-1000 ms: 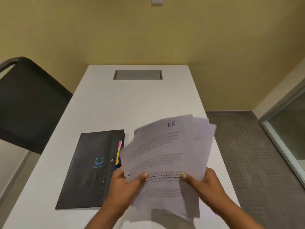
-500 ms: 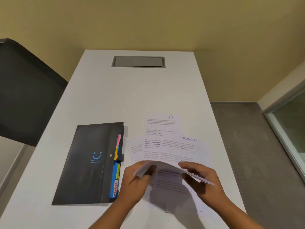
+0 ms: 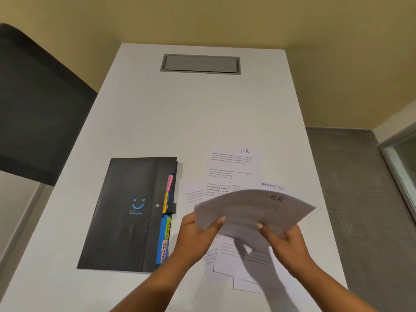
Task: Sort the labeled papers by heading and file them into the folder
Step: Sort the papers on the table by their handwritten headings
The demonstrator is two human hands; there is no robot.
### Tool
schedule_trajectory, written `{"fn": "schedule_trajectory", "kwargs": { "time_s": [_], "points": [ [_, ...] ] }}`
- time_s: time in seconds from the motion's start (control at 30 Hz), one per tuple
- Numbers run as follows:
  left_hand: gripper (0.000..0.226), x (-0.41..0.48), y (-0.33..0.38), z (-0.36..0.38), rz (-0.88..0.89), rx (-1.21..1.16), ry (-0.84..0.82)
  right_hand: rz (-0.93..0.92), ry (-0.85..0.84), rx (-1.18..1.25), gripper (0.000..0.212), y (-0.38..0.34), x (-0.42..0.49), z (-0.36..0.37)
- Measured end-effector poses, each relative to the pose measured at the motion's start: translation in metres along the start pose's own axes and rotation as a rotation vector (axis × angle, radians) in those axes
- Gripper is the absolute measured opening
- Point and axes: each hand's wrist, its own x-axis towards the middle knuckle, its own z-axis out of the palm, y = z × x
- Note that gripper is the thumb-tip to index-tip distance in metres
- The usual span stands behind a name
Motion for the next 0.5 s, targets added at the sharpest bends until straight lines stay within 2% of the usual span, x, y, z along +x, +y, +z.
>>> {"fn": "schedule_trajectory", "kwargs": {
  "time_s": [0.07,0.17,0.23,0.3,0.4,0.5],
  "points": [
    [0.026,0.007,-0.008,-0.003,-0.039,-0.016,0.027,0.057,-0.009,0.075,0.018,-0.004,0.005,0.003],
    [0.019,0.013,-0.022,-0.014,-0.053,0.016,0.007,0.103,-0.046,0.120,0.029,-0.014,0.012,0.008],
    [0.022,0.016,-0.025,-0.023,-0.061,0.023,-0.016,0.131,-0.102,0.079,0.031,-0.019,0.028,0.010],
    [0.020,0.020,-0.026,-0.033,-0.070,-0.017,0.041,0.173,-0.151,0.059,0.034,-0.022,0.053,0.013],
    [0.012,0.027,-0.022,-0.054,-0.076,-0.087,0.216,0.217,-0.013,0.075,0.026,-0.016,0.109,0.015],
    [0.006,0.034,-0.021,-0.080,-0.082,-0.065,0.333,0.212,0.156,-0.232,0.025,-0.005,0.171,0.010]
  ]
}}
